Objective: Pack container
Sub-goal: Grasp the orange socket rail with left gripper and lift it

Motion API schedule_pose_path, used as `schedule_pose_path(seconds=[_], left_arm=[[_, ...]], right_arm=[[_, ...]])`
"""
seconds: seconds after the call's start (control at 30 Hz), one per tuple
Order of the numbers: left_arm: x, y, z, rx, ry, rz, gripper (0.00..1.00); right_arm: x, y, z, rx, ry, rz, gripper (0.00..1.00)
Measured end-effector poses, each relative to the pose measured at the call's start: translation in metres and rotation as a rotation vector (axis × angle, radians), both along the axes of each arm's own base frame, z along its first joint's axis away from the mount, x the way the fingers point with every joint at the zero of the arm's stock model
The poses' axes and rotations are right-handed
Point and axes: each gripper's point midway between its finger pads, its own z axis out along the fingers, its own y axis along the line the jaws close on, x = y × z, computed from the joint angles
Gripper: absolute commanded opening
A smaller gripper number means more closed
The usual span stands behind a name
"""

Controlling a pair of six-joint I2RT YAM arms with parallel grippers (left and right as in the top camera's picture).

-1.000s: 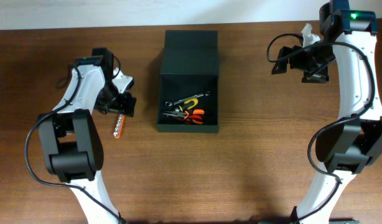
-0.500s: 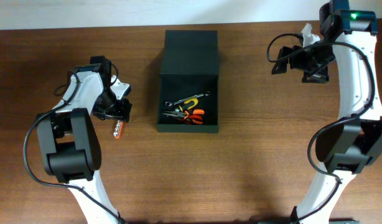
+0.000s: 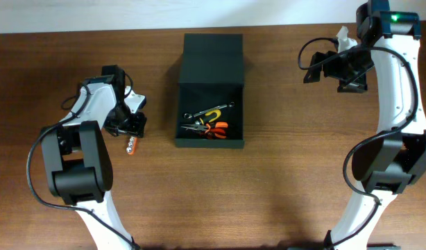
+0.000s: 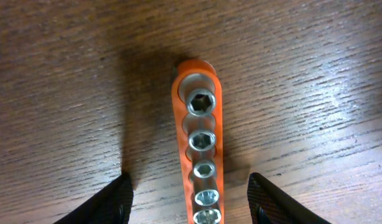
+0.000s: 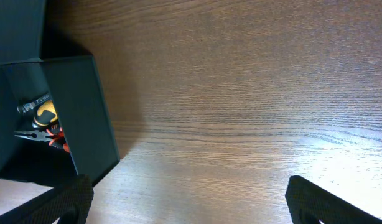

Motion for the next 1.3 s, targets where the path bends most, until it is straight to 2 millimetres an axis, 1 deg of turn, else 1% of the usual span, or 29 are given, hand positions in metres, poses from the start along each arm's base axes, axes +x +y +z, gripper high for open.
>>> schedule_pose_path(seconds=[0.13,0.2,0.3,0.43,0.53,0.77,0.9,1.1,1.23,1.3], left_arm=[[0.002,0.002,0.0,0.011,-0.009,0.004,0.47],[0.003,0.003,0.0,0.02,-0.014,0.004,0.47],[0.003,0.004,0.0,0.024,-0.014,0.006,0.38],[0.002,0.004,0.0,0.025,-0.012,0.005,0.35],[0.002,0.004,0.0,0.025,-0.009,0.004,0.37],[-0.003,0.001,-0.001,0.028,0.0,-0.006,0.37],[-0.008,-0.003,-0.002,0.04,0.001,-0.021,0.37],[-0.009,-0.004,-0.002,0.043,-0.004,-0.025,0.36],[-0.009,-0.005,-0.003,0.041,-0.003,-0.027,0.26],[-0.009,-0.005,-0.002,0.041,-0.003,-0.026,0.16]], right_arm=[[0.0,0.0,0.0,0.0,0.0,0.0,0.99],[0.0,0.0,0.0,0.0,0.0,0.0,0.99],[0.0,0.0,0.0,0.0,0.0,0.001,0.99],[0.0,0.0,0.0,0.0,0.0,0.0,0.99],[0.0,0.0,0.0,0.0,0.0,0.0,0.99],[0.0,0.0,0.0,0.0,0.0,0.001,0.99],[0.0,0.0,0.0,0.0,0.0,0.0,0.99],[0.0,0.0,0.0,-0.001,-0.002,0.0,0.99],[0.001,0.0,0.0,-0.001,-0.004,0.0,0.99],[0.001,0.0,0.0,-0.001,-0.004,0.0,0.99]])
